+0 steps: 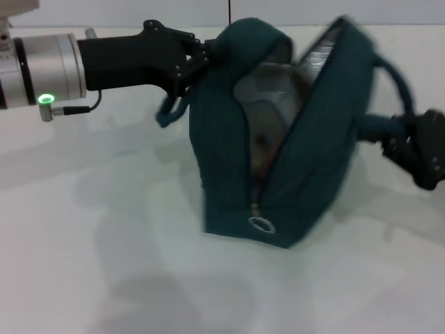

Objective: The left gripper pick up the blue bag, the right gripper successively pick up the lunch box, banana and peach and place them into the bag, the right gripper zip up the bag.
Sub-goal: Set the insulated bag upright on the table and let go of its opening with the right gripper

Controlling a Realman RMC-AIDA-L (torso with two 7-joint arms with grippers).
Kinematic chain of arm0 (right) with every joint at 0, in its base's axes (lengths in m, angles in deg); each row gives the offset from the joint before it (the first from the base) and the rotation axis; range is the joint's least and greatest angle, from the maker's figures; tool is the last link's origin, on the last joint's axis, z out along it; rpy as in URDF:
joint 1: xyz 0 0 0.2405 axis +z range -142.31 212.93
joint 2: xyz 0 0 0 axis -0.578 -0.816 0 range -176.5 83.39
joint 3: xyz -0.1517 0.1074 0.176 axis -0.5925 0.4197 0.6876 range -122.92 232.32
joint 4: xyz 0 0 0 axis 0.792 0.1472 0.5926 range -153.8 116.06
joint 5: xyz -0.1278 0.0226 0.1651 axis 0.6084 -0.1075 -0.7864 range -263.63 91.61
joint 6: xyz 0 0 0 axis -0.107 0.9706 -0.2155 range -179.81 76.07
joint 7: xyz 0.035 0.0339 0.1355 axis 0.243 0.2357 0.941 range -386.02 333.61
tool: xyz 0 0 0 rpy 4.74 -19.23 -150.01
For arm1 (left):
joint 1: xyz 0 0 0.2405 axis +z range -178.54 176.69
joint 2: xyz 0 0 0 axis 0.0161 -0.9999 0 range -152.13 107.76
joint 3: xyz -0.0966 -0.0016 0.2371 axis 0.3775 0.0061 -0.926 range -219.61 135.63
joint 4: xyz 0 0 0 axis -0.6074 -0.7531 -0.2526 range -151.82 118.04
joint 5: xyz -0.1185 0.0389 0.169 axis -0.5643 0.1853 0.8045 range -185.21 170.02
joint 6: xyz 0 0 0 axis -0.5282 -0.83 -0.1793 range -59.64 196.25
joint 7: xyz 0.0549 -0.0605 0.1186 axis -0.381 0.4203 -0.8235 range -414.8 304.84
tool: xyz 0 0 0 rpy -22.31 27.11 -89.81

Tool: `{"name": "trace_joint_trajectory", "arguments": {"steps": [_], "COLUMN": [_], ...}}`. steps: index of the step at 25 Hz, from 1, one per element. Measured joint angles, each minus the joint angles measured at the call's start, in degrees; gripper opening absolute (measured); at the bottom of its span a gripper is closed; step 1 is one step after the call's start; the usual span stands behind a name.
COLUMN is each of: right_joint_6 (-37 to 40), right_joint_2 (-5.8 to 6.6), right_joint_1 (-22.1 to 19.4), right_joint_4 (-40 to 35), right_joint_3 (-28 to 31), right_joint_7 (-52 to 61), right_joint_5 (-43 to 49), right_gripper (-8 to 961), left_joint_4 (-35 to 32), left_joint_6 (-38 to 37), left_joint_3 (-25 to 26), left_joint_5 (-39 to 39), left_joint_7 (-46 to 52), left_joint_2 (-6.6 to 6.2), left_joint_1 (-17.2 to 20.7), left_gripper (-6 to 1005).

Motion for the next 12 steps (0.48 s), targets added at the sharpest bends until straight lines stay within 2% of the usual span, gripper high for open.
{"name": "trace_joint_trajectory", "arguments": {"steps": [6,12], "right_joint_6": [1.42,1.57], "right_joint_2": [0.32,2.6], "right_joint_1": [0.19,1.84], "right_joint_4": [1.55,1.62], "right_joint_3": [-0.07,-0.97], "right_joint_7": [-2.9,1.61], "right_joint_5": [-5.33,-1.83], "right_gripper": [8,8], "left_joint_4": [7.68,19.64], "left_joint_6": [-5.44,-13.12], "left_joint_3": [-0.13,-0.17], "left_joint_5": [-6.64,-16.15], "left_joint_7": [-15.31,-35.67], "left_joint_2": [0.06,0.21], "left_joint_1": [1.88,5.86], "left_gripper": [43,43]}}
